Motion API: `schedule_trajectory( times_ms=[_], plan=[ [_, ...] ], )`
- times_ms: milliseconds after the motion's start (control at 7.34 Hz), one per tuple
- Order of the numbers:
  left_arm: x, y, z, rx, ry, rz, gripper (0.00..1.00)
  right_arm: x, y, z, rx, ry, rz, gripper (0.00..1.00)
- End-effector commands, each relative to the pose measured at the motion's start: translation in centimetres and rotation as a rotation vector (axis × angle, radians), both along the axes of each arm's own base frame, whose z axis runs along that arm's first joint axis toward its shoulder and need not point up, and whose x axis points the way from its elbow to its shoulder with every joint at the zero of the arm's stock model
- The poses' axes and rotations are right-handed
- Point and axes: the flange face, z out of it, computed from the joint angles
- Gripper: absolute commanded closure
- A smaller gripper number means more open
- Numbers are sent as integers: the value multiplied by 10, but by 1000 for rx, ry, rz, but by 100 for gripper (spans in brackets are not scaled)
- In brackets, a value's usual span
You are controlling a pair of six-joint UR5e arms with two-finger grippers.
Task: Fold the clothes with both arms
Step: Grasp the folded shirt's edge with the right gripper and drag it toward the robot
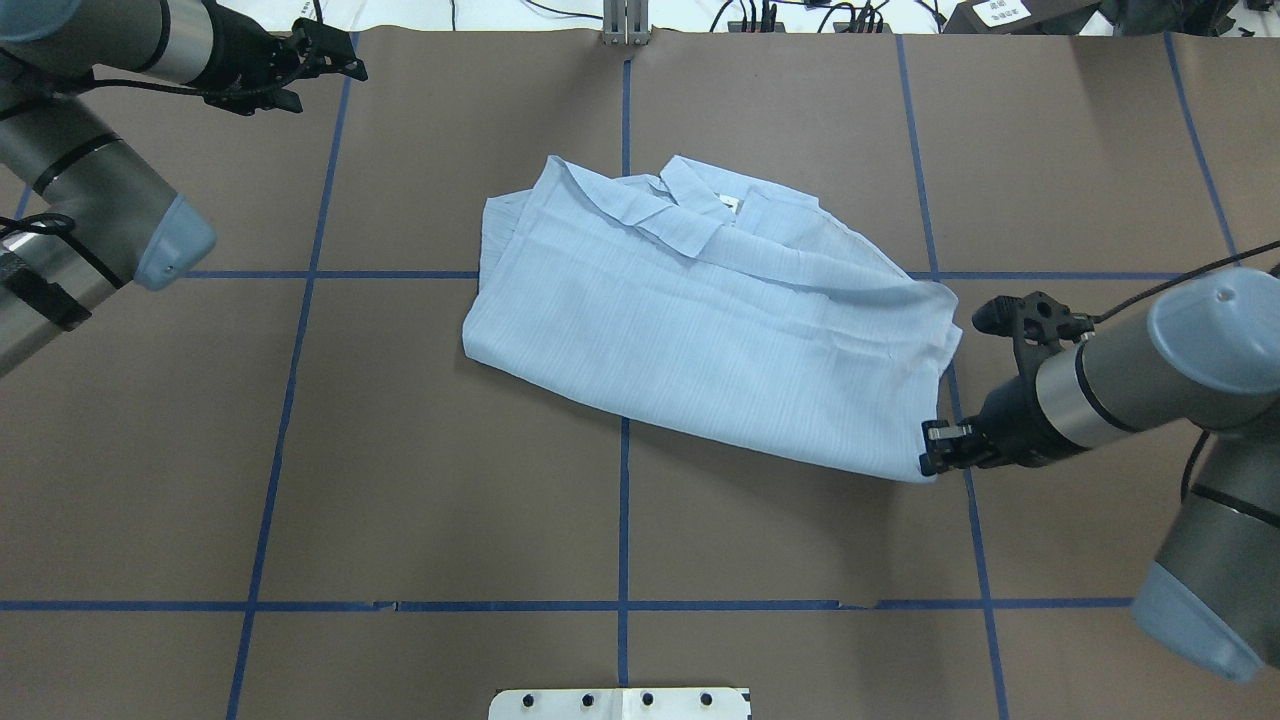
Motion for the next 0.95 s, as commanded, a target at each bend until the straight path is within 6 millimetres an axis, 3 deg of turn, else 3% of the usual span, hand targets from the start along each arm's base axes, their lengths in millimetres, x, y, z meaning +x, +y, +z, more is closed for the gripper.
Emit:
schedule_trajectory(
  times_ms=[0, 136, 273, 409, 545, 681, 818],
  plan=[
    [-2, 7, -5, -3, 19, 8, 0, 1, 96, -15, -10, -9, -186, 100],
    [-4, 12, -14, -4, 42, 15, 0, -11, 130, -31, -40, -28, -253, 100],
    [-9, 23, -7, -17, 46, 19, 0, -23, 161, -36, -67, -27, -323, 100],
    [-11, 28, -9, -9, 49, 21, 0, -30, 173, -35, -67, -25, -356, 70],
    [-11, 30, -11, -5, 53, 22, 0, -32, 174, -36, -55, -24, -346, 1],
    [-11, 40, -11, 1, 58, 31, 0, -34, 167, -39, -39, -29, -315, 0],
    [-9, 54, -17, 8, 75, 67, 0, -36, 148, -54, -9, -65, -252, 0]
  ],
)
